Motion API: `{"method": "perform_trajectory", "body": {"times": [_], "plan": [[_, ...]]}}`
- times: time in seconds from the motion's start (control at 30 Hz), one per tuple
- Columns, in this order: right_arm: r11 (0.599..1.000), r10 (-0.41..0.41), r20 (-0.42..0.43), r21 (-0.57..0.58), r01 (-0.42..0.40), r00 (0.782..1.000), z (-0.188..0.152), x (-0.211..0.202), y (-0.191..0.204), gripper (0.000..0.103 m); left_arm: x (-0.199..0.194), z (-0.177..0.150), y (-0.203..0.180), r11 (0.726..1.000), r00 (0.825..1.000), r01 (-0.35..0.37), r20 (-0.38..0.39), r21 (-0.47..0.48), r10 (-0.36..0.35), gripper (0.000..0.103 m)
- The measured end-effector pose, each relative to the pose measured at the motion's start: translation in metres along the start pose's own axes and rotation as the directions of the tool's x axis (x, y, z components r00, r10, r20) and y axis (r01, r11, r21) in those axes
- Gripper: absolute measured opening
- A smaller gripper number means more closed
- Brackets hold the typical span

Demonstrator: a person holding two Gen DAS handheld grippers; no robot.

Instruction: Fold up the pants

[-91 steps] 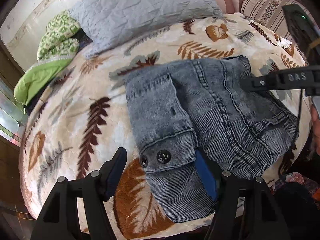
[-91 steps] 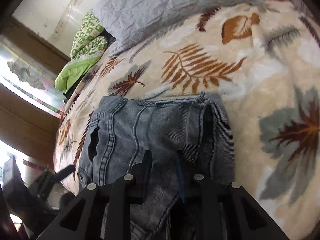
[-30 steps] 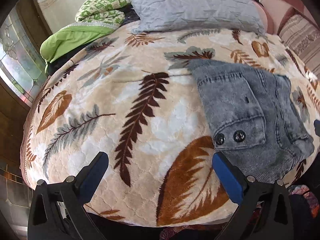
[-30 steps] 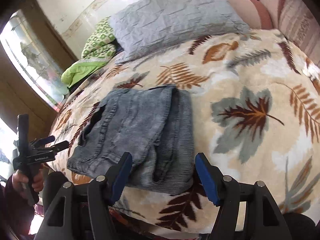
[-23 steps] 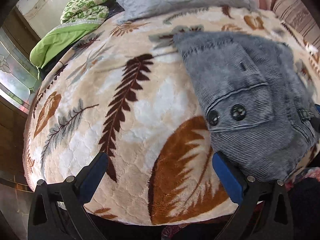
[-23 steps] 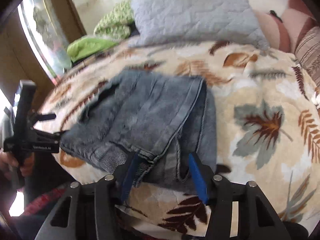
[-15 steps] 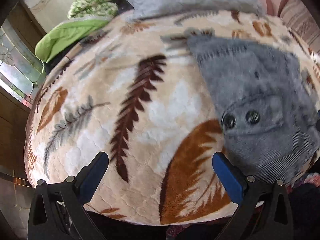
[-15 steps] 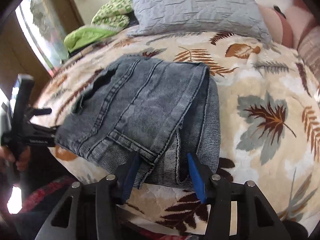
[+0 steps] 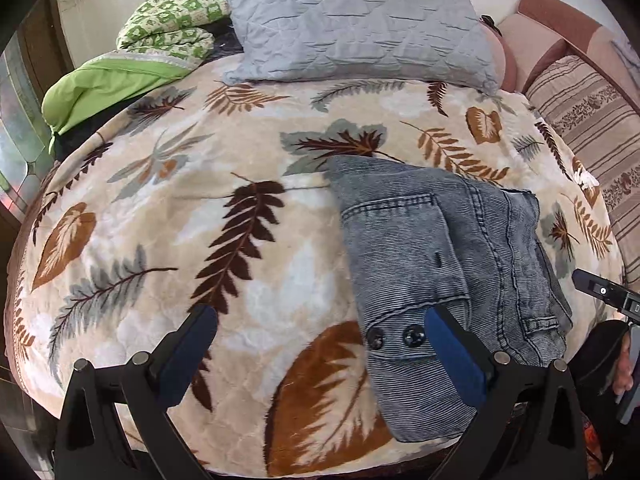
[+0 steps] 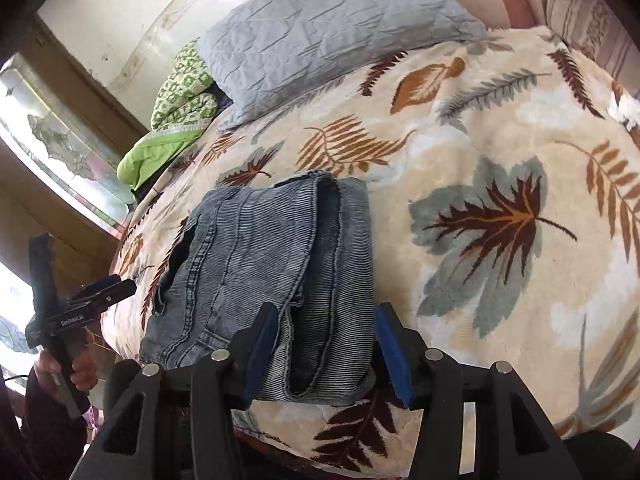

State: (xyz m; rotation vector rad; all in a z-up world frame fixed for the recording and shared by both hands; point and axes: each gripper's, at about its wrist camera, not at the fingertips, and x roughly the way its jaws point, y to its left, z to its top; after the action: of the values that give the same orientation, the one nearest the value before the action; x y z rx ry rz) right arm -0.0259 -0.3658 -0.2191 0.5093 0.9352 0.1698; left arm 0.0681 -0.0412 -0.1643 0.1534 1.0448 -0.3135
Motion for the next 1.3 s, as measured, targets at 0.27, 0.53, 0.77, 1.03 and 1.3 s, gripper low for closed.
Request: {"method": "perform_trajectory", "body": {"times": [0.27,0.53,0.77,1.03,1.3], "plan": [[0.998,0.039,-0.006,0.043,-0.038,0.999,-0.001,0.013,-0.018,0.055,0.008,-0.002,-0.016,0.999,1.0,-0.03,0.001,0.043,0.03,0.103],[0.996,0.059,-0.006,0.07,-0.058,0.998,-0.004,0.02,-0.029,0.055,0.017,0.0,-0.024,0.995,0.998,-0.067,0.002,0.072,0.067,0.103],[0.993,0.08,0.002,0.087,-0.08,0.997,-0.001,0.023,-0.031,0.055,0.021,0.005,-0.031,0.995,0.998,-0.063,0.005,0.078,0.063,0.103],[0.989,0.106,-0.001,0.102,-0.105,0.994,0.0,0.027,-0.035,0.055,0.029,0.01,-0.041,0.996,0.999,-0.035,-0.003,0.083,0.036,0.103],[0.98,0.149,0.006,0.134,-0.148,0.989,0.002,0.03,-0.041,0.055,0.042,0.01,-0.055,0.993,0.999,-0.033,-0.021,0.11,0.036,0.103]]}}
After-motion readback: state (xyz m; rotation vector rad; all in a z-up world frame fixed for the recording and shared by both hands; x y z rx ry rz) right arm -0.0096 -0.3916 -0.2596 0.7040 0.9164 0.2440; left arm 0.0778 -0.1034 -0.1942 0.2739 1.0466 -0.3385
